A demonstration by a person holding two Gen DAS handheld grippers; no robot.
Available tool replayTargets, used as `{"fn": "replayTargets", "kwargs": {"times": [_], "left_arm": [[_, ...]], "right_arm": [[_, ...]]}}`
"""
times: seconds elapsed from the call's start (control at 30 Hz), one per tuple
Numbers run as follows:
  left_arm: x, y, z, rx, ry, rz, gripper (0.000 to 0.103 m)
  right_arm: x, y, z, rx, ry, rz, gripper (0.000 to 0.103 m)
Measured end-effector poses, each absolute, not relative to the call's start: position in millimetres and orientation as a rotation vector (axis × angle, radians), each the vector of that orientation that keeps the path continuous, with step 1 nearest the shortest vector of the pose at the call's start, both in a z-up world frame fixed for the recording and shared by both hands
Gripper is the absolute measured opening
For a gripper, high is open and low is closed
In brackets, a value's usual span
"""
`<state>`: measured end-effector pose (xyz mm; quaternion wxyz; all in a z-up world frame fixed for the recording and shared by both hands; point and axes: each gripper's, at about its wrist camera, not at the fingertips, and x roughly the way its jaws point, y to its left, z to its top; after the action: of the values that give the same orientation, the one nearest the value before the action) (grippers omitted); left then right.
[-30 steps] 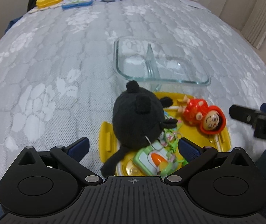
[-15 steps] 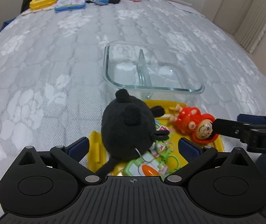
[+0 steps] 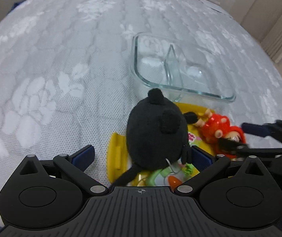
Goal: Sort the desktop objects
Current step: 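Grasp the red daruma doll with the right gripper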
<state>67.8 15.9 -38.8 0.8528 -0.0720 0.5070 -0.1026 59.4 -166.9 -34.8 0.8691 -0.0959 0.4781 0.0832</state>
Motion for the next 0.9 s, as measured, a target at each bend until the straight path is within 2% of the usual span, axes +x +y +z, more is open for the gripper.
{"fn": "replayTargets", "kwargs": {"times": [0.5,0.6,0.67,0.9], "left_arm": [[71,14,-47,-0.138,1.115,-0.236,0.103],[71,14,-48,-0.132,1.116,-0.24,0.103],[71,15,-48,-0.144,1.115,-0.244,0.103],[76,24,-53,-0.228,1.153,-0.254,0.103]], "right_arm": [[70,-151,-52,-0.262,1.028,0.203,0.06],[73,-147,-51,-0.268,1.026,0.212,0.056],[73,-148,-48,-0.238,1.028,0.219,0.051],[70,-180,-23,0.002,1.068,0.249,0.049]]}}
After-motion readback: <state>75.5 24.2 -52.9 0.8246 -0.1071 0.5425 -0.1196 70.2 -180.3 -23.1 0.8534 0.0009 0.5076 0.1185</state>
